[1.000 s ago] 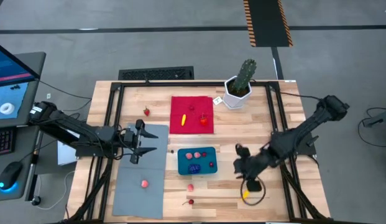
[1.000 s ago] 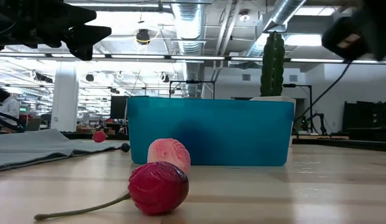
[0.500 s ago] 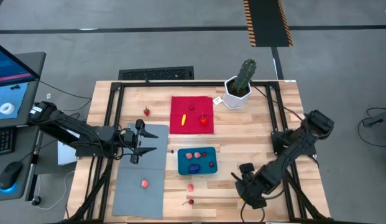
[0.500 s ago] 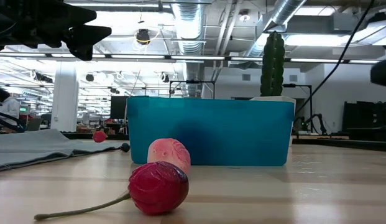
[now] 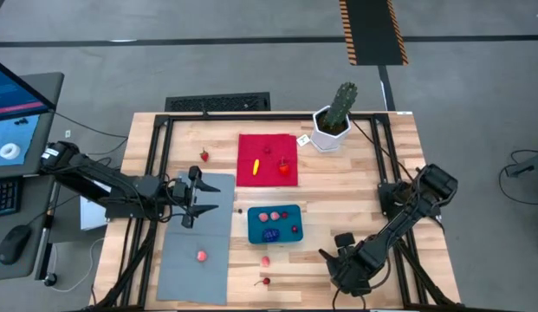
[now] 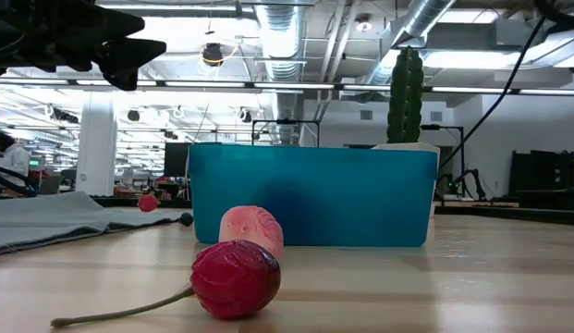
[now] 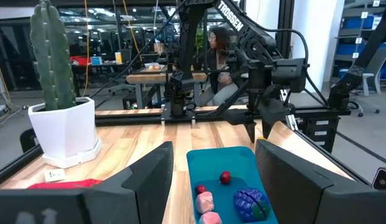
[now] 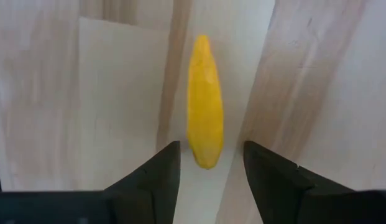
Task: Pick and placing Produce into tupperware
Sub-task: Put the corn into the blue bin
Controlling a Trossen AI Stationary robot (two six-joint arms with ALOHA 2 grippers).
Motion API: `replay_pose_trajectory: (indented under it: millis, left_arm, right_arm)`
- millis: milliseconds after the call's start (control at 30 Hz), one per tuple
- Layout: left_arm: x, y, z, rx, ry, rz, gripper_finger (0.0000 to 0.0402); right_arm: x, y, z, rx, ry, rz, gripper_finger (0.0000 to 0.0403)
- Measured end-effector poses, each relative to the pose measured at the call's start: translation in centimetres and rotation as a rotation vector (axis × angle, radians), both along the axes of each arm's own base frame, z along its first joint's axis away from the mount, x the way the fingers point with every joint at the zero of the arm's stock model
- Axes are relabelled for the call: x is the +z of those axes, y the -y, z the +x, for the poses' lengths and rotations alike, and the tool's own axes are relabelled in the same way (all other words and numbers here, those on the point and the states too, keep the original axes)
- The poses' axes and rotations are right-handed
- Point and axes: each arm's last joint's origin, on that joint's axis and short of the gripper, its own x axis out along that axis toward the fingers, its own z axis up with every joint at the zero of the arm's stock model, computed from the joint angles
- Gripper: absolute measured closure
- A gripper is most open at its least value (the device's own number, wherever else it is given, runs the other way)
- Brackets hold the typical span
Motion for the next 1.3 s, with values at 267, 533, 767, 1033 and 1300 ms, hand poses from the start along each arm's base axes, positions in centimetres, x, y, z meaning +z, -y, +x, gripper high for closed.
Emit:
replay_pose_trajectory:
  millis: [267, 533, 767, 1033, 1300]
  left_arm:
    - [0.0, 0.0, 0.0, 0.002, -0.001, -0.009, 0.0182]
    - [0.0, 0.0, 0.0, 0.002, -0.001, -0.009, 0.0182]
    - [0.0, 0.0, 0.0, 0.001, -0.001, -0.01, 0.0182]
    - [0.0, 0.0, 0.0, 0.01, 0.002, -0.011, 0.0182]
    - [0.1, -0.1, 0.0, 0.028, 0.009, -0.018, 0.0182]
  right_arm:
    - [0.5, 0.4, 1.2, -0.048, 0.046, 0.065, 0.0264]
    - [0.5, 0.9, 1.9, -0.041, 0.03, 0.108, 0.0359]
    - [0.8, 2.0, 2.8, -0.041, 0.04, 0.108, 0.0347]
    - [2.8, 4.8, 4.8, -0.003, 0.164, 0.109, 0.034]
    - [9.3, 8.9, 6.7, 0.057, 0.567, 0.148, 0.0342]
